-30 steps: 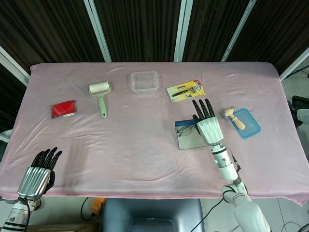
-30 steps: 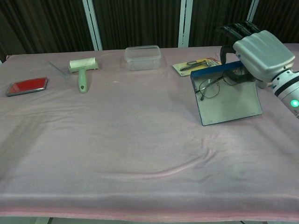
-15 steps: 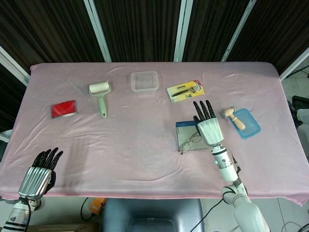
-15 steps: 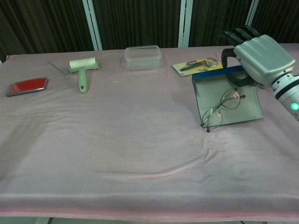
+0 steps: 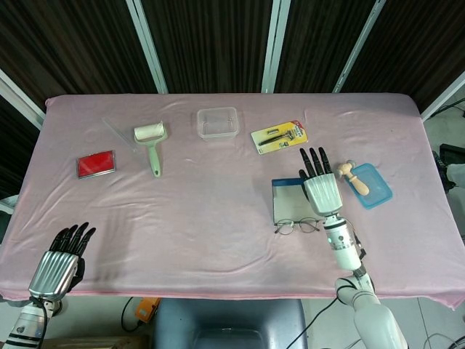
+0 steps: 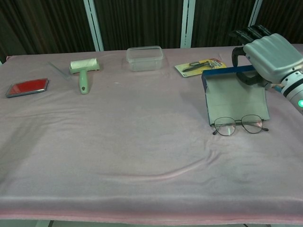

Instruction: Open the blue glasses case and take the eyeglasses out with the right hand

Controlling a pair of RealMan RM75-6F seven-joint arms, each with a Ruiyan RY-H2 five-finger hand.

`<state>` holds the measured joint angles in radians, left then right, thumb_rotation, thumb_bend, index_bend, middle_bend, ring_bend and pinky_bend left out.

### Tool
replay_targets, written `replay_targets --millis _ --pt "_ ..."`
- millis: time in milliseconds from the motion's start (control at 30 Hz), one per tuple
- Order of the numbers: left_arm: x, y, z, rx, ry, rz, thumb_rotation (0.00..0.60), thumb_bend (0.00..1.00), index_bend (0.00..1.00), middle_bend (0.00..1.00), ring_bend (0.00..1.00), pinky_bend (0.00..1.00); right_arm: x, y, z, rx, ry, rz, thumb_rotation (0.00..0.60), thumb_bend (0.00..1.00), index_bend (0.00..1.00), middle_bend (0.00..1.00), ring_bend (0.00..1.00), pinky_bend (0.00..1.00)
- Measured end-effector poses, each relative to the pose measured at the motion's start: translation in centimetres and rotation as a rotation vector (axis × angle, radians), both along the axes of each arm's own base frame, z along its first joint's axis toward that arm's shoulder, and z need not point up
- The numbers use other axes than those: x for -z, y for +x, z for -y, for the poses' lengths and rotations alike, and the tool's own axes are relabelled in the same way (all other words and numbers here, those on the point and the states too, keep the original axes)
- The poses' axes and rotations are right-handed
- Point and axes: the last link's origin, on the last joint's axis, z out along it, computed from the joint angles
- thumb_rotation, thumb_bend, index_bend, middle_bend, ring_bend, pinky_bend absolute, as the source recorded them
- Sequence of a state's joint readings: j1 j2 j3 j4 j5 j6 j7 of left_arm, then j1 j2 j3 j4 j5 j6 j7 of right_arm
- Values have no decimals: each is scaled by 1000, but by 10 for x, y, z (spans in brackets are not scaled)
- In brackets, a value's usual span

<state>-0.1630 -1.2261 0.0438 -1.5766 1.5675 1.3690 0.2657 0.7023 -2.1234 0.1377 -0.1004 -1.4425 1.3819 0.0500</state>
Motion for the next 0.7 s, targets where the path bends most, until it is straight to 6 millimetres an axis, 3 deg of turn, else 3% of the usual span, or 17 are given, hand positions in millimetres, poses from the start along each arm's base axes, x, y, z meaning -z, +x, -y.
replay_targets --millis 467,533,667,700 --pt "1 0 -1 -2 -3 -3 600 723 0 0 0 116 -15 5 41 129 -44 -109 600 549 701 185 101 121" --pt "1 0 -1 -2 -4 -4 600 724 0 0 0 116 -14 2 45 163 -37 -124 600 549 611 168 88 74" --pt "2 0 -1 -5 -7 -4 600 723 0 0 0 117 -8 -8 50 243 15 -153 600 532 221 16 2 0" --pt "2 -1 -1 -5 -7 -4 600 723 0 0 0 117 -6 -12 51 264 30 -161 600 524 187 8 0 0"
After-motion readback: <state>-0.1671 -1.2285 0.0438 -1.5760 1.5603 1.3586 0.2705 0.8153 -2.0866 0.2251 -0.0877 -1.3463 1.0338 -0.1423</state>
